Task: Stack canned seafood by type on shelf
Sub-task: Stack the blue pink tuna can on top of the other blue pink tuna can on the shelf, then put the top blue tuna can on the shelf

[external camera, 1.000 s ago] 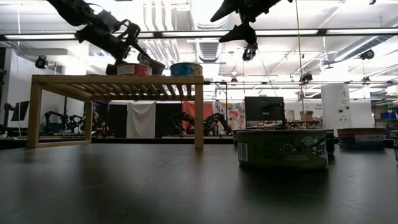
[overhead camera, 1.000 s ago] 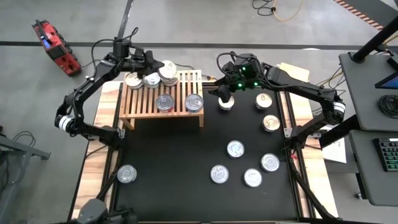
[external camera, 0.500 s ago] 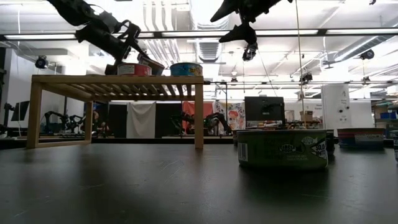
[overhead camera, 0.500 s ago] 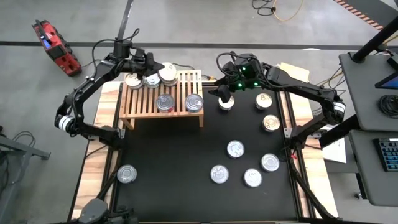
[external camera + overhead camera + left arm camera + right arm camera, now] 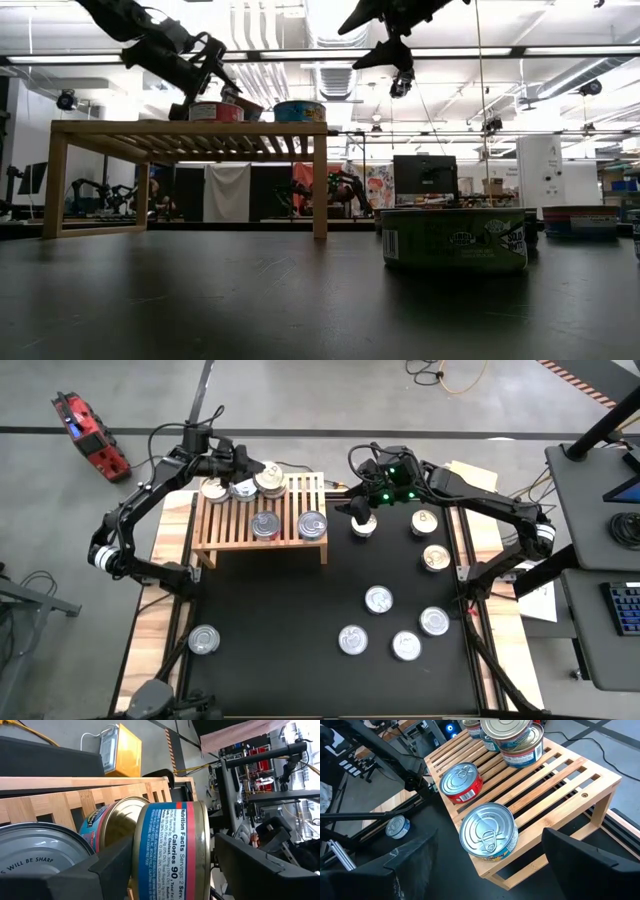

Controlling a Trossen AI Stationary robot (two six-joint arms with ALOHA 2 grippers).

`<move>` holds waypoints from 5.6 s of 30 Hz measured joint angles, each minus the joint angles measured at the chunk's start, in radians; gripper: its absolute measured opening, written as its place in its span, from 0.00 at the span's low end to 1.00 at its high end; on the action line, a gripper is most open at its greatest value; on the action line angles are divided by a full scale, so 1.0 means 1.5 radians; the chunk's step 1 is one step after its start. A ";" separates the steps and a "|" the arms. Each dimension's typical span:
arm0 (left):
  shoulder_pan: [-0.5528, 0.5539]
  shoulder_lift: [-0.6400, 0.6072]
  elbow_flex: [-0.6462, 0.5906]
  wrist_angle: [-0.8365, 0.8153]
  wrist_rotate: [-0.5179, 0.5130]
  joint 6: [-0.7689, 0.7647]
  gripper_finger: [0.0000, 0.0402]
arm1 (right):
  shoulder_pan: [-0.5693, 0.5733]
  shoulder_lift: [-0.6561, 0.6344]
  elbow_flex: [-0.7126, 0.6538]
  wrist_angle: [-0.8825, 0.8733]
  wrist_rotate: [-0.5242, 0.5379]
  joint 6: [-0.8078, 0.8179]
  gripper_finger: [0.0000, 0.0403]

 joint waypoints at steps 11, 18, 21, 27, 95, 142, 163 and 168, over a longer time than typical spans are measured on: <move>0.000 0.000 0.000 0.006 -0.001 -0.017 0.64 | 0.000 0.000 -0.001 0.000 0.000 0.004 0.86; 0.000 0.000 0.000 0.010 -0.032 -0.023 0.64 | 0.000 0.000 -0.001 0.000 0.000 0.009 0.86; 0.000 0.000 0.000 0.011 -0.037 -0.023 0.64 | 0.000 0.000 -0.001 0.000 0.000 0.010 0.86; -0.007 0.000 0.000 0.013 -0.050 -0.023 0.64 | 0.000 0.000 -0.001 0.000 0.000 0.010 0.85; -0.351 -0.290 0.001 -0.475 -0.225 0.004 0.64 | 0.000 0.000 -0.007 -0.083 0.000 0.009 0.54; -0.956 -0.078 0.068 -0.227 -0.706 -0.169 0.57 | 0.329 -0.240 -0.527 0.056 0.103 -0.096 0.29; -0.977 0.032 0.066 -0.118 -0.750 -0.160 0.46 | 0.329 -0.094 -0.532 0.075 0.105 -0.028 0.03; -0.993 0.016 0.066 -0.068 -0.793 -0.096 0.37 | 0.327 -0.092 -0.540 0.080 0.107 -0.056 0.03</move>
